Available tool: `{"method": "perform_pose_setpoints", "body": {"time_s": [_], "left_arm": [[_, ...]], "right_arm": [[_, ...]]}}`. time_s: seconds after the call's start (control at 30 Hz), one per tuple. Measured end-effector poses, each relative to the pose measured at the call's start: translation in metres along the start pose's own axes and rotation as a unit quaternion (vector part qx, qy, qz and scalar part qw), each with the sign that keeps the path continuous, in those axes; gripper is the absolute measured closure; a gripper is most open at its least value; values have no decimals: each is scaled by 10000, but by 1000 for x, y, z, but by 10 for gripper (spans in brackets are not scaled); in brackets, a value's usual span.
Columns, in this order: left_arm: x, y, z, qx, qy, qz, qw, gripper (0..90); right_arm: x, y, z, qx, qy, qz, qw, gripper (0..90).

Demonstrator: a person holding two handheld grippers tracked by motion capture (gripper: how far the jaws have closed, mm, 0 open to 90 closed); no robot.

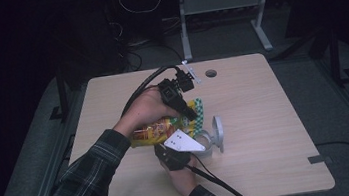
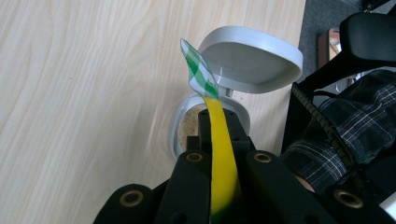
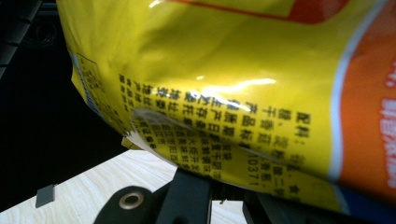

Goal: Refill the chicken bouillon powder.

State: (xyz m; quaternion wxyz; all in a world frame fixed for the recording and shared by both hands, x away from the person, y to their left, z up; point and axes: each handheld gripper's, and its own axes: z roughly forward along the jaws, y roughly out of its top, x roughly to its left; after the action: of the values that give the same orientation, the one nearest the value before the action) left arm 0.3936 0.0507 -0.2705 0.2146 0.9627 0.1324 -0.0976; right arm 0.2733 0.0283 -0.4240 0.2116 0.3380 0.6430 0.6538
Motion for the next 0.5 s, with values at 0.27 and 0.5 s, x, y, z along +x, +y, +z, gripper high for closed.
{"method": "perform_pose_setpoints", "body": {"time_s": [0.27,0.5], "left_arm": [[0,0,0,-21,7,-13,10000,900],[1,1,-1,-27,8,-8,10000,900]], "right_arm": [[-1,1,0,-12,-3,7,10000,900],[-1,1,1,-1,0,18,10000,900]]}}
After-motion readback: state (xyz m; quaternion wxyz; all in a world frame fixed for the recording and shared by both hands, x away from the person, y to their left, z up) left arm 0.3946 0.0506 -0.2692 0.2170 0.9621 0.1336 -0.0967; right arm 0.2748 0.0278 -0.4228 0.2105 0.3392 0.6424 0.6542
